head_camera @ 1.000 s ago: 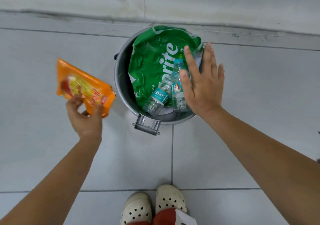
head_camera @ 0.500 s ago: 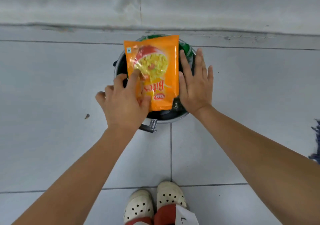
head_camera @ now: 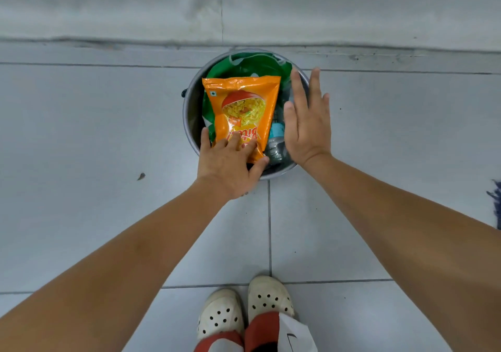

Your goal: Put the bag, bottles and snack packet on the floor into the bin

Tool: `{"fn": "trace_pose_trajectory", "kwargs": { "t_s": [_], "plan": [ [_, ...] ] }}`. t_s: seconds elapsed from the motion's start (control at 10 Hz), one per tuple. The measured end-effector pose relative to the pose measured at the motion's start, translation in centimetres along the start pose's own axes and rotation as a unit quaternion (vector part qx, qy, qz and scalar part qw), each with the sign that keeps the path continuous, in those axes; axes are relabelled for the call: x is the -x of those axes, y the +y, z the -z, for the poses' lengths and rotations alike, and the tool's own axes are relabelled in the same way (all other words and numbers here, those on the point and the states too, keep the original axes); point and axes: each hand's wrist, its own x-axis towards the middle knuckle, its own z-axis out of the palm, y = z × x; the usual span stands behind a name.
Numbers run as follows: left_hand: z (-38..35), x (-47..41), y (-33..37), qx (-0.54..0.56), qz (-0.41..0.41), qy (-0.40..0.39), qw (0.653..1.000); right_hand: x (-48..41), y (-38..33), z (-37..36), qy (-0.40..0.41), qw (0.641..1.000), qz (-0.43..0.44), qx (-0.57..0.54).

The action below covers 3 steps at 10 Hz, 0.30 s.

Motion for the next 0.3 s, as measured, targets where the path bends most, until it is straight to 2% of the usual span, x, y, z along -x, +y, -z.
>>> {"fn": "trace_pose_trajectory", "kwargs": {
  "t_s": [0.1,0.2,0.3],
  "plan": [
    [0.3,0.3,-0.2,0.015,-0.010,0.014,1.000,0.0,-0.2,0.2,-0.020,1.000,0.000,0.019],
    [0.3,2.4,-1.0,0.022,-0.002,0.092,0.996,0.8,-0.1,0.8,-0.043,0.995,0.006,0.086],
    [1.1,4.3,-2.6,0.027,0.040,0.168,0.985,2.4,-0.5,2.2,-0.047,0.988,-0.003,0.145]
  ]
}}
